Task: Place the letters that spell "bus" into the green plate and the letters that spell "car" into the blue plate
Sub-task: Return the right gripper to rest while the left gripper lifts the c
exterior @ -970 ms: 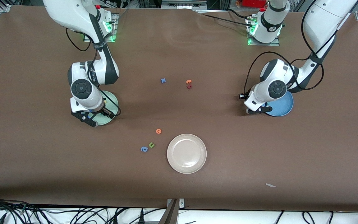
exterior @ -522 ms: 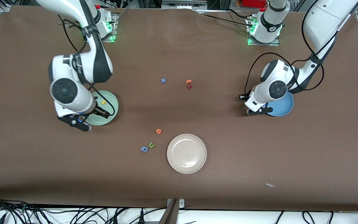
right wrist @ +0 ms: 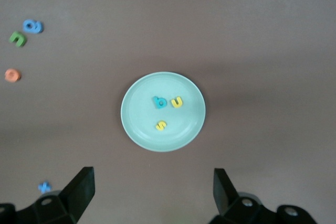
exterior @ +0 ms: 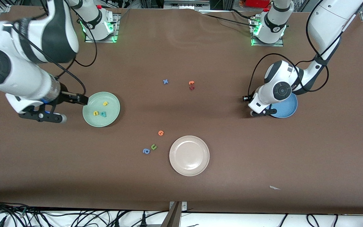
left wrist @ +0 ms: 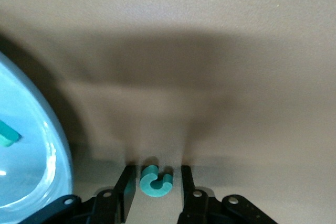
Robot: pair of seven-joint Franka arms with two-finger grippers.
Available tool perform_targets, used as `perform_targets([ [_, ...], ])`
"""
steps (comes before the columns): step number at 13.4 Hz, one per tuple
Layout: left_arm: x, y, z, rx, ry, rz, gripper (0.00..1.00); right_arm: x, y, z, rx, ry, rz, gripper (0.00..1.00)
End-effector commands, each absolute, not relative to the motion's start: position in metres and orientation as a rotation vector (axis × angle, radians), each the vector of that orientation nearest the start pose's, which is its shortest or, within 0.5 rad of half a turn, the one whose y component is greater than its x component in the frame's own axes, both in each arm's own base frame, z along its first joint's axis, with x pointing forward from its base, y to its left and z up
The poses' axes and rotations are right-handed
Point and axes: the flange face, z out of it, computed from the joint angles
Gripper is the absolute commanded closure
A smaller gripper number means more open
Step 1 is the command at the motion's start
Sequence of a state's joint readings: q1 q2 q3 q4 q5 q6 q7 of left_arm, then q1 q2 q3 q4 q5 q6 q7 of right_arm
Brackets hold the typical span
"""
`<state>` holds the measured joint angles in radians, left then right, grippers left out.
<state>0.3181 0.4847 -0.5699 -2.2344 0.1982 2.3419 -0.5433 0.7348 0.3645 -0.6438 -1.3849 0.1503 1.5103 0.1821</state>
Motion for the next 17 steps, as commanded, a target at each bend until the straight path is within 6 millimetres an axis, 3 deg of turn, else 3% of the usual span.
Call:
perform_targets([
  [1,0.488,-0.137,0.162,-3.102,-0.169,0.478,0.57,0.602,0.127,0.556,-3.144,0.057,0.246,0.0],
  [3,0.488,-0.136,0.162,-3.11,-0.114,0.481,0.57,0.591,0.108,0.56,-3.129,0.061,0.29,0.0],
  [6,0.488,-0.135,0.162,-3.109,-0.116,0.481,0.58,0.577,0.103,0.553,-3.186,-0.013,0.191,0.0],
  [8,0.486,-0.135,0.16,-3.106,-0.114,0.492,0.67,0.564,0.077,0.552,-3.155,0.023,0.08,0.0],
  [9,0.485,-0.135,0.159,-3.106,-0.114,0.494,0.72,0.563,0.049,0.559,-3.137,0.093,0.068,0.0],
  [10,0.485,-0.136,0.159,-3.105,-0.111,0.494,0.73,0.558,0.033,0.569,-3.136,0.128,0.056,0.0],
  [12,0.485,-0.135,0.159,-3.106,-0.116,0.495,0.78,0.541,0.012,0.596,-3.133,0.185,0.03,0.0],
  [13,0.485,-0.135,0.159,-3.106,-0.116,0.495,0.8,0.538,0.004,0.599,-3.129,0.205,0.037,0.0],
  [17,0.486,-0.135,0.16,-3.106,-0.118,0.492,0.8,0.536,0.012,0.603,-3.141,0.138,0.046,0.0],
])
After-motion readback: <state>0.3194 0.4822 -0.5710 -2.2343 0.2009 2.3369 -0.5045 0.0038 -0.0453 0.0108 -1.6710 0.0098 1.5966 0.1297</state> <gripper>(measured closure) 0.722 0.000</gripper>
